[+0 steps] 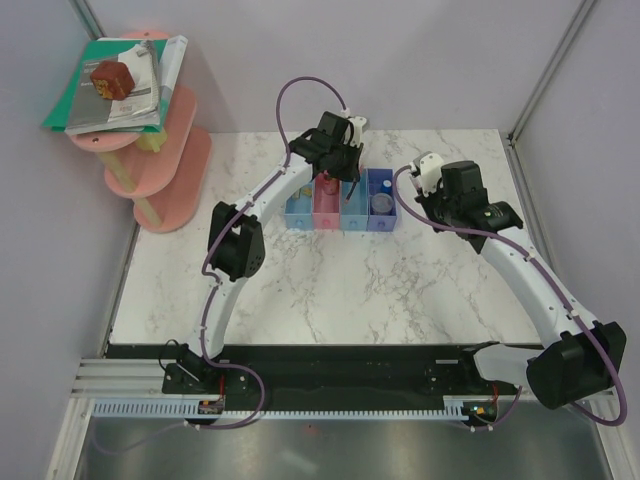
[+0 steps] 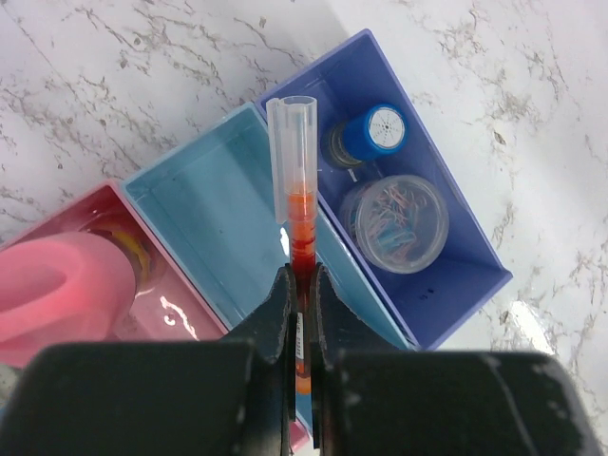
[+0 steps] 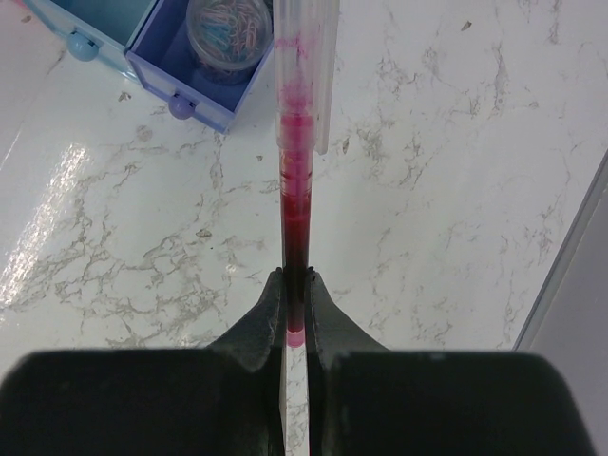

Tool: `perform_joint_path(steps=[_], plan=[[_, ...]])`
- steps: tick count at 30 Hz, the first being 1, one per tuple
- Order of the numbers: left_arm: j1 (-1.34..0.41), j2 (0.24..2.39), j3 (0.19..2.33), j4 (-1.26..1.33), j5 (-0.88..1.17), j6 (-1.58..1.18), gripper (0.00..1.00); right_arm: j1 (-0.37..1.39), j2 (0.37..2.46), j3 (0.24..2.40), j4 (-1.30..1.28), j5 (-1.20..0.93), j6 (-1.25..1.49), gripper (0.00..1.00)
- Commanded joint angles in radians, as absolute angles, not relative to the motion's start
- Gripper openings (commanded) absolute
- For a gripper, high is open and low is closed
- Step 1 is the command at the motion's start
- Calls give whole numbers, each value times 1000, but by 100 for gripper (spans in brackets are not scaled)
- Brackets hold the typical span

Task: Sort the stationery into containers
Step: Place the pen in the storage box.

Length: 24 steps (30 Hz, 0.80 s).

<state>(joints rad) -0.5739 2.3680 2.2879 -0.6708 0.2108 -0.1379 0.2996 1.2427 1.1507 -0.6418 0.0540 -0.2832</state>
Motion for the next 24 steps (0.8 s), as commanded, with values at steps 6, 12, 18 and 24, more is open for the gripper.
perform_joint_path(steps=[6,12,18,24], plan=[[-563,2392,2293,-580,230,-137,29,296,1223,1170,-583,34,-259,0],[-558,2350,2272,-572,241,-115,45,296,1241,1198,-565,17,-241,0],[-557,2220,2257,-566,281,-77,45,296,1299,1210,-493,3,-173,0],[-543,1921,2022,-546,322,11,46,298,1419,1241,-422,-64,-137,0]])
